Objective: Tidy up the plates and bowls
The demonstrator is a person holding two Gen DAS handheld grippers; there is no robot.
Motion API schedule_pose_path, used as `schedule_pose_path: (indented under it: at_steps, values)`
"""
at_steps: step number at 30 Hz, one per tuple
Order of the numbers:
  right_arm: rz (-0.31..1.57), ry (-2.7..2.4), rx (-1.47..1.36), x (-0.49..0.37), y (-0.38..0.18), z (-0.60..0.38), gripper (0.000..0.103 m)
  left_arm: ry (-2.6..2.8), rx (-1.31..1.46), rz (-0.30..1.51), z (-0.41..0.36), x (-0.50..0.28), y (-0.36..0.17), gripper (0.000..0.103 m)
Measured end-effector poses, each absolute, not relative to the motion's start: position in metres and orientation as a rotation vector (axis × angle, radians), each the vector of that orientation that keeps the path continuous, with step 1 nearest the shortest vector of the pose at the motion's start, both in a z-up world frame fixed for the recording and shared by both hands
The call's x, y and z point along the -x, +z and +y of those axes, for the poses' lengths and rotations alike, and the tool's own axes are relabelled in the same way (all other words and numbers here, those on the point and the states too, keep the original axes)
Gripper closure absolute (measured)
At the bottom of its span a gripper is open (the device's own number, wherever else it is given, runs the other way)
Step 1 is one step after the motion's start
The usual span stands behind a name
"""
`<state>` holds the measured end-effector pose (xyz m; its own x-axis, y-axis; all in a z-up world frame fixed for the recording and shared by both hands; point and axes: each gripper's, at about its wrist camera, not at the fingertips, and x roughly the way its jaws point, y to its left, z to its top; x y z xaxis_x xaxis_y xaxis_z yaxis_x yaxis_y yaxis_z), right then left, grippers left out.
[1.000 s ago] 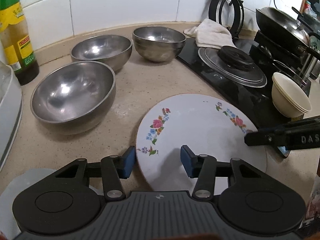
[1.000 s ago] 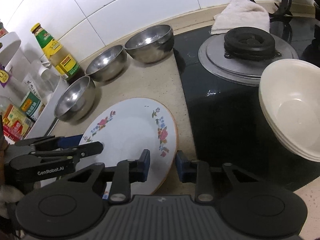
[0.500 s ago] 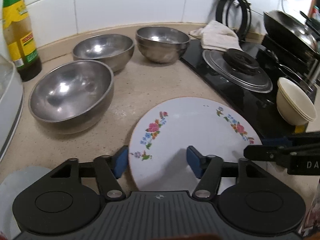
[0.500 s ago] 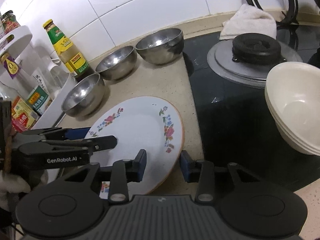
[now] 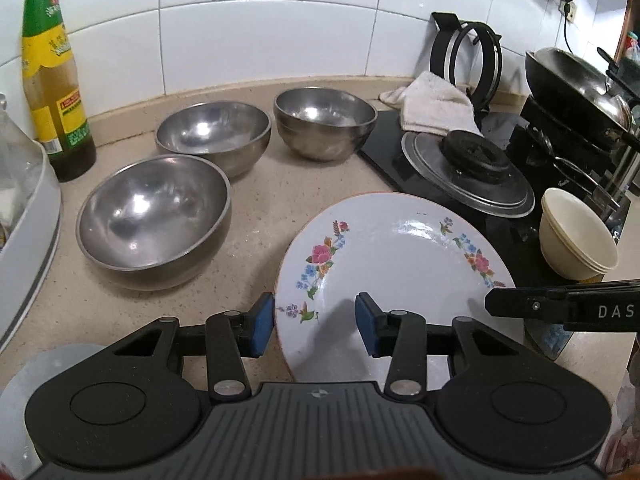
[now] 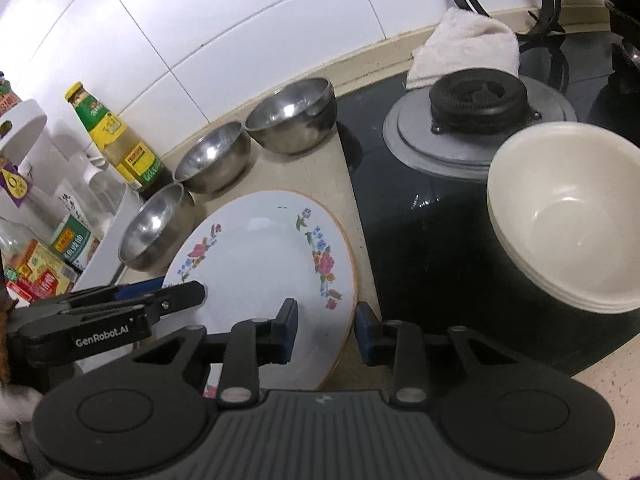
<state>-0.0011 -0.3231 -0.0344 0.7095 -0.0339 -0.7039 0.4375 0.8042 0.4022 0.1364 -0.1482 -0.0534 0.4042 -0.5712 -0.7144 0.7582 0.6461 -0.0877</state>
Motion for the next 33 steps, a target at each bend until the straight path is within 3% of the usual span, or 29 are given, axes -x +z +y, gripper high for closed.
schedule_pose_path:
  at_steps: [33]
  values:
    - [0.719,-0.22,-0.559,-0.014,-0.008,-0.309,0.072,-0.797,-0.187,0.67,-0.118,-0.129,-0.021,0.052]
